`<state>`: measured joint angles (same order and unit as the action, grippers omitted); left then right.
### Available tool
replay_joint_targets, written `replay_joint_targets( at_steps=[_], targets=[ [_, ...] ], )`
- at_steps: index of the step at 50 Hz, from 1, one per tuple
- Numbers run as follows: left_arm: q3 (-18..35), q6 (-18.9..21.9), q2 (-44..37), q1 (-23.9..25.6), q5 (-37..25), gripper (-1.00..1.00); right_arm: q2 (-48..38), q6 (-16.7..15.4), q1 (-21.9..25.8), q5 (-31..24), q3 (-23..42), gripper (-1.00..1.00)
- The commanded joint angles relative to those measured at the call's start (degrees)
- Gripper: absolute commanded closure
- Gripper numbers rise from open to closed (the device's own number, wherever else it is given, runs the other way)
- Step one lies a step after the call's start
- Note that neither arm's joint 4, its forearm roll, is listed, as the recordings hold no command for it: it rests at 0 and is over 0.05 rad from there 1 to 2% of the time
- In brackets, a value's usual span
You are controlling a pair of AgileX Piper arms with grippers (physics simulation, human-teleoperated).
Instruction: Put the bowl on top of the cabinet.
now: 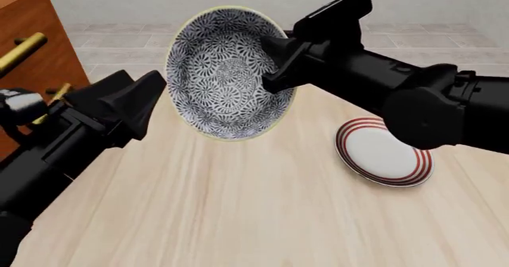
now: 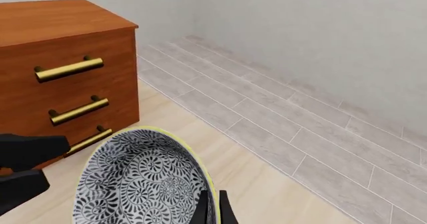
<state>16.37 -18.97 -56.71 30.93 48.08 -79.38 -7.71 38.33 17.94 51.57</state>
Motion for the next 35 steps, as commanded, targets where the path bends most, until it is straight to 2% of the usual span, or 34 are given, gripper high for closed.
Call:
replay_joint_targets(
  at_steps=[1,35],
  targets=[
    [0.59,-0.76,-2.3,0.45,2.09,-1.0,0.6,0.3,0.27,0.05,0.01,1.0],
    [2.18,-1.25,-10.2,1.81,6.84,-1.0,1.94,0.18,0.8,-0.51,-0.16,1.0]
  ],
)
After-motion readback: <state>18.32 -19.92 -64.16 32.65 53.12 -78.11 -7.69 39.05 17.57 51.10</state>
